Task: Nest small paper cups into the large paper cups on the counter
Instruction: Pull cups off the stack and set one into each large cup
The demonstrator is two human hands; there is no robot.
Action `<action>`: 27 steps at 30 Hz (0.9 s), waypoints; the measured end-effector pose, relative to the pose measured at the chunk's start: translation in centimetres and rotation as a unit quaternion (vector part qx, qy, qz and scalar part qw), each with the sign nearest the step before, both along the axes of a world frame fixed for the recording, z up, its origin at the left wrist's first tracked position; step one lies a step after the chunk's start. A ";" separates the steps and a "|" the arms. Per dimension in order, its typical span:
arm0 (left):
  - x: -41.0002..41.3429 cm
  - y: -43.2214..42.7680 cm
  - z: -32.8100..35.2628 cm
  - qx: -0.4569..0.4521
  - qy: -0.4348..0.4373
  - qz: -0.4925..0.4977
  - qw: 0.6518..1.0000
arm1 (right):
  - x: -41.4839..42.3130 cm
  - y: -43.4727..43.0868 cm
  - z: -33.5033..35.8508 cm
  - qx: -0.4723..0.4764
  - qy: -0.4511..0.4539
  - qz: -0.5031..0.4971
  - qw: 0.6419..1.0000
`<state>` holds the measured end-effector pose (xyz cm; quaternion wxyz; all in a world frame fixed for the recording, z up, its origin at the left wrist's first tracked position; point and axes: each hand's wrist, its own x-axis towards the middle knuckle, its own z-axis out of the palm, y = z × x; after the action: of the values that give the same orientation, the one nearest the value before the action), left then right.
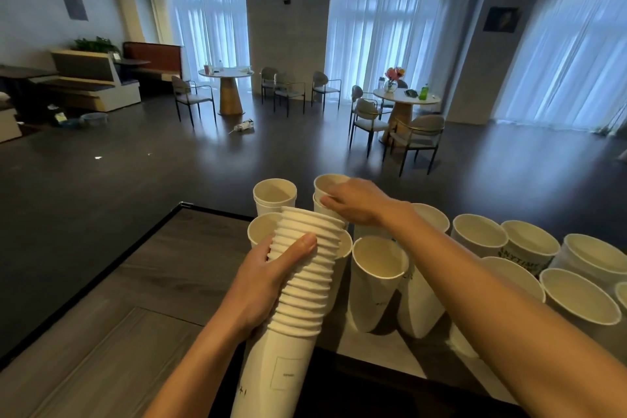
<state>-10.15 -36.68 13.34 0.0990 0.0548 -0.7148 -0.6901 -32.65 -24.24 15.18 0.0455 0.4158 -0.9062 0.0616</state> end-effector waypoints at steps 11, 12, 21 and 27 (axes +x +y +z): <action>0.0 0.2 -0.9 0.007 -0.004 -0.005 1.000 | 0.5 -0.5 -0.8 0.018 -0.122 -0.012 0.992; 0.1 0.3 -0.8 0.008 -0.003 -0.005 1.000 | 0.6 -0.4 -0.8 0.012 -0.127 -0.012 0.992; 1.1 1.4 -0.4 0.015 0.015 -0.013 1.000 | 3.8 1.6 2.6 -0.214 -0.053 0.023 0.975; 1.2 3.3 -0.3 0.008 0.016 -0.018 1.000 | 10.1 5.7 5.3 -0.186 -0.351 0.109 0.911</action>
<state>-8.93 -33.41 13.06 0.0981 0.0316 -0.7084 -0.6983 -22.53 -18.53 20.44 -0.2057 0.4476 -0.7850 0.3756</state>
